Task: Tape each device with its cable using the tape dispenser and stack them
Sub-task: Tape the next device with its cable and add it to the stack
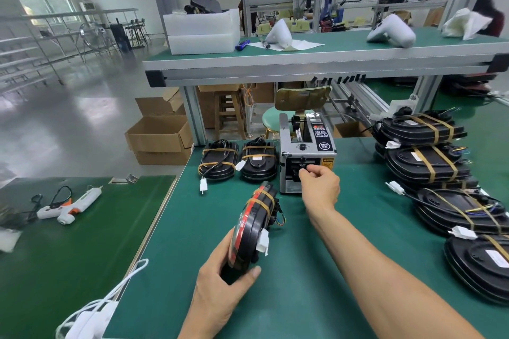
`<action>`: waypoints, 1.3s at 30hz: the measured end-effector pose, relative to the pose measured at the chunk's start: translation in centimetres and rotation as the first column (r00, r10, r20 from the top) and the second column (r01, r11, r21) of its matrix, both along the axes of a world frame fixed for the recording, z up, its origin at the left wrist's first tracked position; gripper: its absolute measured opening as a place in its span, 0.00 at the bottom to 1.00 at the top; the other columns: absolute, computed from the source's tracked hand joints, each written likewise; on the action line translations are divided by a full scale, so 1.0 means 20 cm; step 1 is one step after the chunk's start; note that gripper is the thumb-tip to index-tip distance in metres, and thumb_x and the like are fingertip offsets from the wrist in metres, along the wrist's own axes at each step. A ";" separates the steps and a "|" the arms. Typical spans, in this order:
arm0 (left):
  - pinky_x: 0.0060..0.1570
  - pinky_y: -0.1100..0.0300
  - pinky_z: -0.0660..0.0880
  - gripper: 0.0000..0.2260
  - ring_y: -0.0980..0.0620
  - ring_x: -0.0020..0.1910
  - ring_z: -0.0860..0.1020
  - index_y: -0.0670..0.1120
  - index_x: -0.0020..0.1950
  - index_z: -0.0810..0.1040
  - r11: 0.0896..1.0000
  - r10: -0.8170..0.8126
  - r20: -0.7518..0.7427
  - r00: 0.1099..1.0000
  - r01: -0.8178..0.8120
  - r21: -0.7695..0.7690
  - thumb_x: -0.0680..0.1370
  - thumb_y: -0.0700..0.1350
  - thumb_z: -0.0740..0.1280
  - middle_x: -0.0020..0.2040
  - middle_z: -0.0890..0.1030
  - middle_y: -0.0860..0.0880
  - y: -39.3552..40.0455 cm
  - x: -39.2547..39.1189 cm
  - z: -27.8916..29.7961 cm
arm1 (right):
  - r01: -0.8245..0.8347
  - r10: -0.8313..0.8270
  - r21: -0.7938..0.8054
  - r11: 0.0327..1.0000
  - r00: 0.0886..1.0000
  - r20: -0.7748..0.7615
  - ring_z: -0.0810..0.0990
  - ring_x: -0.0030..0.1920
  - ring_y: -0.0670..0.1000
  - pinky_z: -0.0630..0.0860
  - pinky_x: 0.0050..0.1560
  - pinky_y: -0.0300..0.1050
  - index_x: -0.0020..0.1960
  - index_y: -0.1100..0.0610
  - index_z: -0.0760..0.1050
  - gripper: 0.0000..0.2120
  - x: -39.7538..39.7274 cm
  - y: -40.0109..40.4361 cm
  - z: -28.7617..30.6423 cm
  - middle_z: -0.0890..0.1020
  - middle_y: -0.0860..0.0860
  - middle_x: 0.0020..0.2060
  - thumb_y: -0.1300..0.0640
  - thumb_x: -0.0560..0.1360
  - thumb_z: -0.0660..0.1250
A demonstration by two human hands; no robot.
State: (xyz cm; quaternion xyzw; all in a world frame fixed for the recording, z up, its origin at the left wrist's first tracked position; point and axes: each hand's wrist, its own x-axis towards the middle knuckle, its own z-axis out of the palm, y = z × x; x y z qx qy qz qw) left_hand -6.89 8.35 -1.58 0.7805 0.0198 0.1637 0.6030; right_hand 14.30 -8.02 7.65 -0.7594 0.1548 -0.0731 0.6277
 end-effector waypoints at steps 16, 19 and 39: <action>0.69 0.68 0.73 0.36 0.55 0.72 0.79 0.64 0.80 0.72 1.000 0.002 -0.005 1.000 -0.002 0.008 0.74 0.53 0.81 0.72 0.82 0.57 0.00 0.00 0.00 | 0.052 -0.050 0.127 0.991 0.998 -0.024 0.82 0.50 0.52 0.77 0.63 0.57 0.41 0.47 0.81 0.04 0.02 0.05 -0.01 0.83 0.40 0.40 0.53 0.74 0.70; 0.69 0.69 0.71 0.36 0.55 0.73 0.78 0.63 0.80 0.71 1.000 -0.004 -0.005 1.000 0.004 0.009 0.74 0.54 0.81 0.73 0.81 0.57 0.01 0.00 0.00 | 0.065 -0.059 0.229 0.971 0.998 -0.031 0.83 0.51 0.51 0.78 0.56 0.49 0.39 0.47 0.81 0.07 0.04 0.06 -0.03 0.83 0.39 0.41 0.54 0.76 0.71; 0.71 0.67 0.71 0.35 0.57 0.74 0.77 0.65 0.79 0.73 1.000 0.005 0.019 1.000 -0.005 0.004 0.74 0.51 0.81 0.74 0.80 0.59 -0.01 -0.01 0.04 | -0.226 0.216 0.015 0.974 0.947 0.238 0.78 0.37 0.40 0.74 0.39 0.31 0.42 0.48 0.83 0.04 -0.30 -0.11 0.00 0.84 0.43 0.36 0.55 0.75 0.73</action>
